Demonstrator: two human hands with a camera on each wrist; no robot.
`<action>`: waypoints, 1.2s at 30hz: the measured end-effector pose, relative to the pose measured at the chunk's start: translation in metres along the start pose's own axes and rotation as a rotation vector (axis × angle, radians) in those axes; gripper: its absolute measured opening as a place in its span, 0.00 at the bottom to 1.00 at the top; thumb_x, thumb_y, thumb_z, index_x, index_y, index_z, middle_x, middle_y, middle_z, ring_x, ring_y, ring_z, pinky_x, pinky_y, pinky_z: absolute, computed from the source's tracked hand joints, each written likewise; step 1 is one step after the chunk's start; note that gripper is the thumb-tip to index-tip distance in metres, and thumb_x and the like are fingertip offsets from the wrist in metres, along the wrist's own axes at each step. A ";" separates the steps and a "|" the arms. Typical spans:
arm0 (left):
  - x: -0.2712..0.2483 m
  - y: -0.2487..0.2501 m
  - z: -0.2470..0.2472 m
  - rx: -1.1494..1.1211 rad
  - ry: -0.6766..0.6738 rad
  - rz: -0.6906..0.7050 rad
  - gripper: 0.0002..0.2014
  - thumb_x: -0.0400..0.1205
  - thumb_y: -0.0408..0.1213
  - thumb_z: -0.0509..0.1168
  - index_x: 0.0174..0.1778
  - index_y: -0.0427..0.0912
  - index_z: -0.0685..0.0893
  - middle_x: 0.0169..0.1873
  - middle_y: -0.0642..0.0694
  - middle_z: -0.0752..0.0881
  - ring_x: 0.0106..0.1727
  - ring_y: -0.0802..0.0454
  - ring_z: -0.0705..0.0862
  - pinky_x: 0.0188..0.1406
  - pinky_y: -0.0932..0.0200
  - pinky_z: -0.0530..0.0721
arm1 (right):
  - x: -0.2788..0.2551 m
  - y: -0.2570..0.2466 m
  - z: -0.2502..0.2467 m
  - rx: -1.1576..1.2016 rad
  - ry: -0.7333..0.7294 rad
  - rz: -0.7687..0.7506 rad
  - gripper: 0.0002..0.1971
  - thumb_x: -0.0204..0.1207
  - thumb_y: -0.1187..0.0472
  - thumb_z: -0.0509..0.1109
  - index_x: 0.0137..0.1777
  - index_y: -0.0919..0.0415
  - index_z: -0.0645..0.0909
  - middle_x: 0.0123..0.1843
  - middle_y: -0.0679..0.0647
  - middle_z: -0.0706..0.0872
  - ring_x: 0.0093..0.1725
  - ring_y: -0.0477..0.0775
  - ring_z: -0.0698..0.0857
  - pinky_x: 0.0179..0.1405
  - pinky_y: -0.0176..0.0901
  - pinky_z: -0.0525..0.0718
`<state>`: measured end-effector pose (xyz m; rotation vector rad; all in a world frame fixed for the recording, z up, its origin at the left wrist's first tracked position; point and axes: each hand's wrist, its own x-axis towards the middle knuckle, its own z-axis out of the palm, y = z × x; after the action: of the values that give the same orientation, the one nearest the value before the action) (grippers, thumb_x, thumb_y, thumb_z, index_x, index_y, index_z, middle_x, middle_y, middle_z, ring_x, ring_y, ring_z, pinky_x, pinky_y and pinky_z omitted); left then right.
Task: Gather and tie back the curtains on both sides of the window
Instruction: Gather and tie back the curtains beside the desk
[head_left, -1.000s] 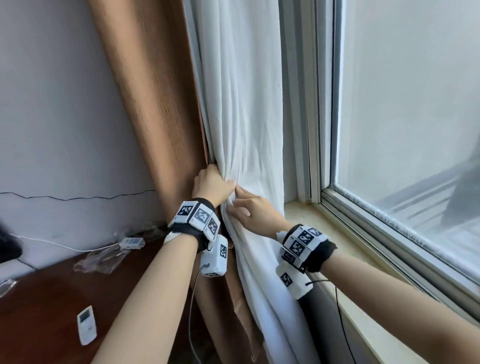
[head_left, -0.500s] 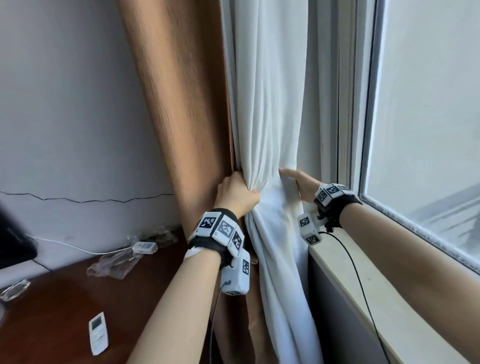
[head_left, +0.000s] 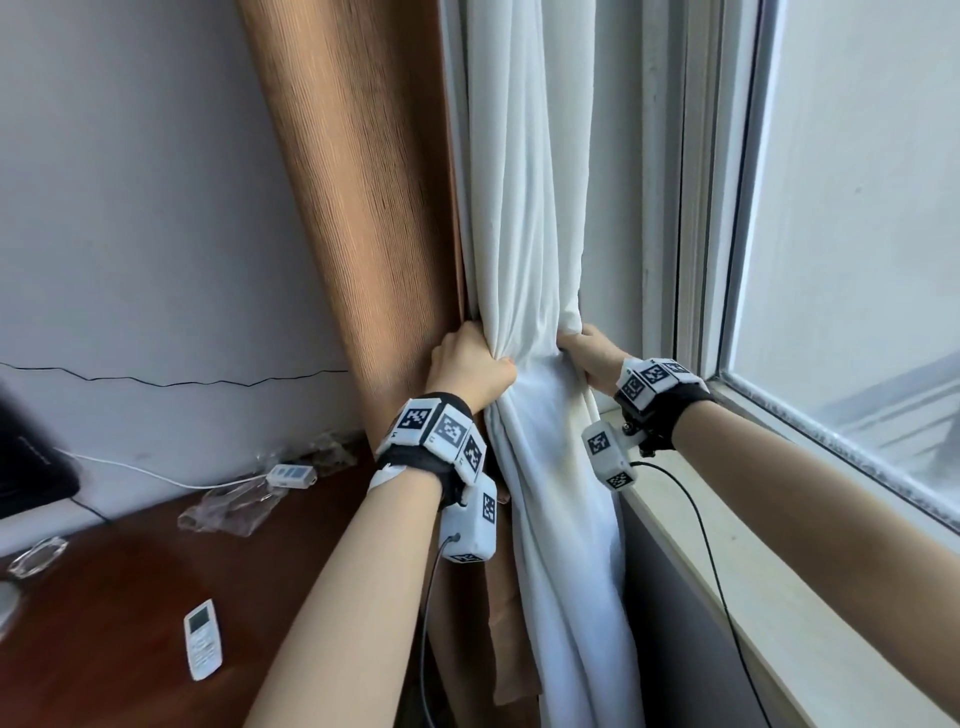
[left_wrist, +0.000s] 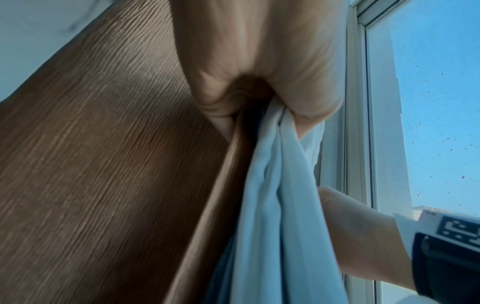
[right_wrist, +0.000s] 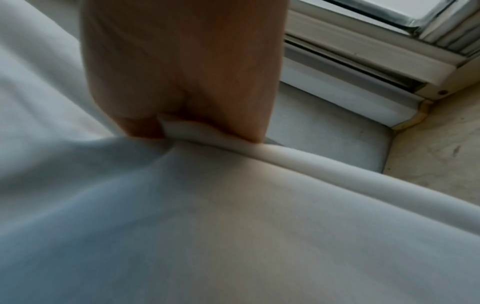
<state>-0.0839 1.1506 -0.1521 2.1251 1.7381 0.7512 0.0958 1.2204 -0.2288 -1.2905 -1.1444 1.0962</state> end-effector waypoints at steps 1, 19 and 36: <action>-0.001 0.001 0.000 -0.001 0.001 -0.002 0.22 0.78 0.40 0.65 0.67 0.35 0.75 0.67 0.31 0.77 0.70 0.30 0.73 0.66 0.51 0.72 | -0.003 0.002 -0.001 -0.036 0.068 -0.060 0.07 0.76 0.59 0.67 0.45 0.64 0.81 0.39 0.55 0.84 0.39 0.53 0.83 0.39 0.41 0.79; -0.020 0.030 0.014 0.066 0.009 0.042 0.16 0.79 0.37 0.59 0.59 0.32 0.79 0.61 0.28 0.81 0.63 0.28 0.78 0.58 0.46 0.79 | -0.170 0.006 0.014 -0.952 0.035 -0.663 0.17 0.82 0.64 0.60 0.68 0.69 0.64 0.42 0.65 0.82 0.38 0.70 0.80 0.31 0.52 0.72; -0.019 0.029 0.004 -0.202 -0.153 0.007 0.49 0.62 0.74 0.67 0.72 0.42 0.77 0.69 0.44 0.81 0.72 0.44 0.77 0.73 0.50 0.74 | -0.135 -0.005 0.020 -1.090 -0.128 -0.531 0.03 0.71 0.69 0.61 0.42 0.63 0.69 0.42 0.64 0.82 0.42 0.69 0.82 0.35 0.50 0.71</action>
<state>-0.0611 1.1260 -0.1439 1.9985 1.5097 0.7129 0.0584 1.0889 -0.2251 -1.5406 -2.1693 0.0908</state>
